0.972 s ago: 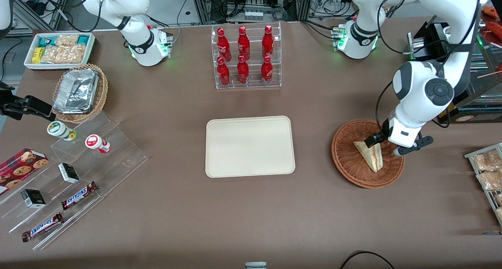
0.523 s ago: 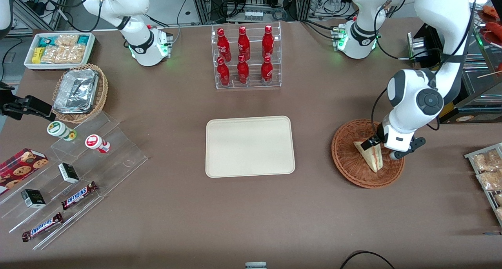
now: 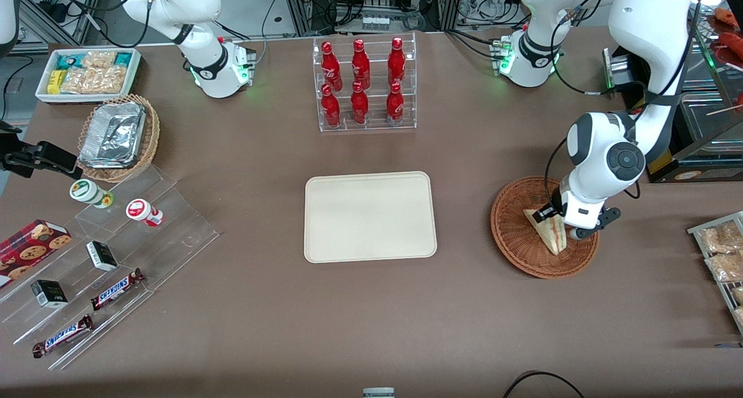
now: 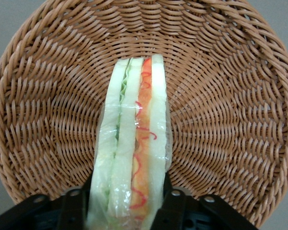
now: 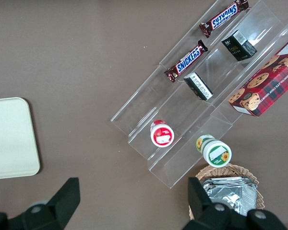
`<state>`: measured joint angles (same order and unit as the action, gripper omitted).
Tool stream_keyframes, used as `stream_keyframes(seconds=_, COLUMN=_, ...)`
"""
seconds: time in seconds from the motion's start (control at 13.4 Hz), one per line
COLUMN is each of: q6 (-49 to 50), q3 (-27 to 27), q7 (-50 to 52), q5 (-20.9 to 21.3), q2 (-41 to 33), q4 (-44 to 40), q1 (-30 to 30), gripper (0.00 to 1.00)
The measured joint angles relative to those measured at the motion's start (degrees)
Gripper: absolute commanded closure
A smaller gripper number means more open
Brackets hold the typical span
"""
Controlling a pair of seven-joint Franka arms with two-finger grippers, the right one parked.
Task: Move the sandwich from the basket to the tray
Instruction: 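Lift the sandwich and carry it over the cream tray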
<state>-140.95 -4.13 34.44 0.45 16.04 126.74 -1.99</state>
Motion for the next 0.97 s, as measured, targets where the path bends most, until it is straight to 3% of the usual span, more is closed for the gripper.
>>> stream_keyframes(seconds=0.3, q6=2.31, q3=-0.26, q7=-0.02, q5=0.63, q2=-0.54, q4=-1.76, q1=-0.08, gripper=1.00)
stream_keyframes(seconds=0.6, q6=18.77, q3=-5.52, q7=0.04, q5=0.63, q2=-1.76, q4=-12.77, q1=-0.74, gripper=1.00)
stream_keyframes(seconds=0.97, q6=25.83, q3=-7.77, q7=2.34, q5=0.61, q2=0.70, q4=-22.36, q1=-9.98, gripper=1.00)
